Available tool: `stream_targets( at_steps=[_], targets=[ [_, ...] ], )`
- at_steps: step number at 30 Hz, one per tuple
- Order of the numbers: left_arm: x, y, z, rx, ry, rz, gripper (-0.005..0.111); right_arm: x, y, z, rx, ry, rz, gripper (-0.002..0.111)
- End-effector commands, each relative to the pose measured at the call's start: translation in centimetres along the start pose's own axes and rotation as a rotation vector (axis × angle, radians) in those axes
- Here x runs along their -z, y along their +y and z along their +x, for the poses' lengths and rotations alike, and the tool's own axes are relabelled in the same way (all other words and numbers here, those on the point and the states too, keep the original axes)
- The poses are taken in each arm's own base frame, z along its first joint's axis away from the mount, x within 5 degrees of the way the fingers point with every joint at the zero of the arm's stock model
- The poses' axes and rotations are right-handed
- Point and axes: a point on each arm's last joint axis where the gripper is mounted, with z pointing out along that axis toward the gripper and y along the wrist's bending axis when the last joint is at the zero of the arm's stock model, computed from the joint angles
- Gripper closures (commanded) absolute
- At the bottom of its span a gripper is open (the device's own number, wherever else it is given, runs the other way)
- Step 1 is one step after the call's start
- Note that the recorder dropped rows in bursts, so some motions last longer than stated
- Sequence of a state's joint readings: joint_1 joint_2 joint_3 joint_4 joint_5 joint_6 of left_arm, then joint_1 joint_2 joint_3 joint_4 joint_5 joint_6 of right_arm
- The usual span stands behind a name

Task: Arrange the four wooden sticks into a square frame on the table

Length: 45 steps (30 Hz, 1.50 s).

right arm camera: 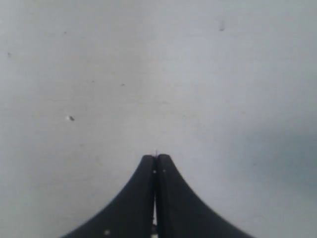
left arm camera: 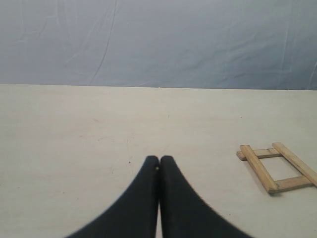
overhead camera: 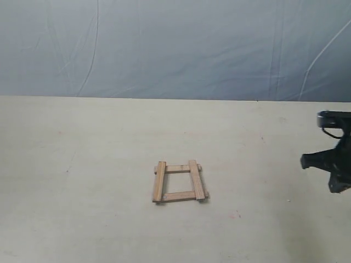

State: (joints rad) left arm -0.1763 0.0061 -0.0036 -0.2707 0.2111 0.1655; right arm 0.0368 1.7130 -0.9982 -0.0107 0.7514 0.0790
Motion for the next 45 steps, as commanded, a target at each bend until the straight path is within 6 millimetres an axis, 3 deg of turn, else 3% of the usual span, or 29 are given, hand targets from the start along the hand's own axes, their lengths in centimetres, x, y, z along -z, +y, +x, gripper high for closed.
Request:
stream_targets(
  at_steps=[1,2,10,18,22,30,33,45],
  targets=[
    [0.0,0.0,0.1,-0.004,-0.004,0.006,0.107,3.8,-1.8,2.6,-0.010,-0.192,0.007,0.108],
    [0.0,0.0,0.1,-0.004,-0.004,0.006,0.107,5.6,-1.9,3.6,-0.015,-0.276,0.004,0.108],
    [0.0,0.0,0.1,-0.004,-0.004,0.006,0.107,12.1,-1.7,9.2,-0.025,-0.656,-0.025,0.108],
    [0.0,0.0,0.1,-0.004,-0.004,0.006,0.107,15.3,-1.7,15.8,-0.064,-1.035,-0.079,0.108],
    [0.0,0.0,0.1,-0.004,-0.004,0.006,0.107,14.6,-1.6,19.2,-0.086,-1.128,-0.112,0.108],
    [0.0,0.0,0.1,-0.004,-0.004,0.006,0.107,9.2,-1.9,23.3,-0.111,-1.363,-0.124,0.108],
    [0.0,0.0,0.1,-0.004,-0.004,0.006,0.107,7.7,-2.0,24.1,-0.076,-1.392,-0.093,0.108],
    [0.0,0.0,0.1,-0.004,-0.004,0.006,0.107,7.6,-2.0,24.4,0.011,-1.391,-0.029,0.108]
  ],
)
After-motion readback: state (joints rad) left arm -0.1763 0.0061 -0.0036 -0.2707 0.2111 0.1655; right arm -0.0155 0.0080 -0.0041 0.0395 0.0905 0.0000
